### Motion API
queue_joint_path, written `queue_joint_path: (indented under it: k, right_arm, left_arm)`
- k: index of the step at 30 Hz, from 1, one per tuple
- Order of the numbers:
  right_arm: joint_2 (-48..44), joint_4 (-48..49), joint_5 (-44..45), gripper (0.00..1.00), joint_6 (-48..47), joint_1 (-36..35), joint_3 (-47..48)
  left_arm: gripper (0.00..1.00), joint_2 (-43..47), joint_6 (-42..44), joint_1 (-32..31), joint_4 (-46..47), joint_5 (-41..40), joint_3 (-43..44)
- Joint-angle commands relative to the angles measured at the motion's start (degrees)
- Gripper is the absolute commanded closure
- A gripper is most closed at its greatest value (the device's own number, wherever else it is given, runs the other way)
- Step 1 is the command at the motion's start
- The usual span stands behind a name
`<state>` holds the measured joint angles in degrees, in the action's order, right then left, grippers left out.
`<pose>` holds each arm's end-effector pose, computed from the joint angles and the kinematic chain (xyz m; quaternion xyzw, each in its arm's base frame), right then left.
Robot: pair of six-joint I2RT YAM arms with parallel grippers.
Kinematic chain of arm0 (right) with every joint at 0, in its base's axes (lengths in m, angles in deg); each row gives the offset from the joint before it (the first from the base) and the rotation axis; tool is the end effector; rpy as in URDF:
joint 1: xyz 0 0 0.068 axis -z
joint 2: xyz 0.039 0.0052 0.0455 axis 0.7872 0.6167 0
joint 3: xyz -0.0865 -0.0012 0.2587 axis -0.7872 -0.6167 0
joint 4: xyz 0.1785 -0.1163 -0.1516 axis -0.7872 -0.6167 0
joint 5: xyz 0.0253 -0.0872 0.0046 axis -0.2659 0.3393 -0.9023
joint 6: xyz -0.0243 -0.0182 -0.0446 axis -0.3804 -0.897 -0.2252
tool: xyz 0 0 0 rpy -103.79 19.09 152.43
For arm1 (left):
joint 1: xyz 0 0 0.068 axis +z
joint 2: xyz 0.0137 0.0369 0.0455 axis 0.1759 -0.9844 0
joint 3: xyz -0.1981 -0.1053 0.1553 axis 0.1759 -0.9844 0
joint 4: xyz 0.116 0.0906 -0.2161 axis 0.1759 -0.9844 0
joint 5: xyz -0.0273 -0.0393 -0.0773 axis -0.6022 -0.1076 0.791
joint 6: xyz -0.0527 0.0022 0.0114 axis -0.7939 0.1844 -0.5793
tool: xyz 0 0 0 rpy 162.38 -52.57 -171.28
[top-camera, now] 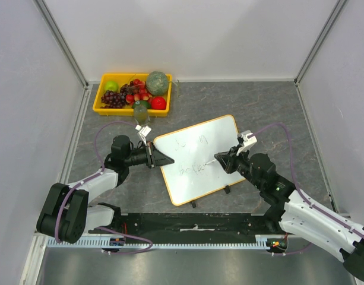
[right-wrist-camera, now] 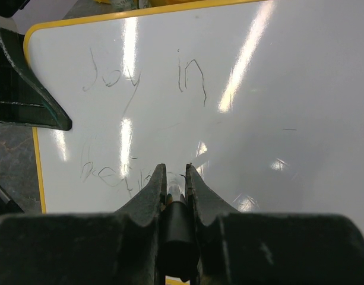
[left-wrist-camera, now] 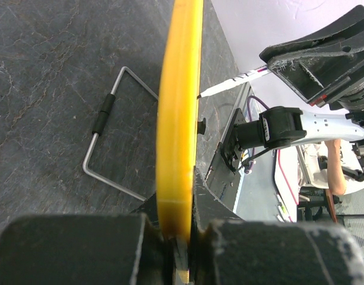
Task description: Write a sentence on the whiteboard
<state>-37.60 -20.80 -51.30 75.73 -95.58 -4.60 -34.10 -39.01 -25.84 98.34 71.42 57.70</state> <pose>0.1323 0.1201 0.2439 -0.0715 0.7806 0.3201 0.5321 0.2095 -0.0884 0.1826 0.1058 0.7709 -0.5564 0.2916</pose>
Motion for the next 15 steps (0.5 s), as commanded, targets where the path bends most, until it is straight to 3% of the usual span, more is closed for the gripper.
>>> queue_joint_path:
  k: [1,15]
  right_arm:
    - [1.76,-10.07,0.10,1.00,-1.23,0.15,-3.23]
    - [2.20,-13.41,0.36,1.00,2.02,0.15,-3.23]
  left_arm:
    - [0.98,-1.85,9.90,1.20,-6.69,-11.11,-1.44]
    - [0.98,-1.85,9.98,1.29,-6.69,-11.03,-1.53]
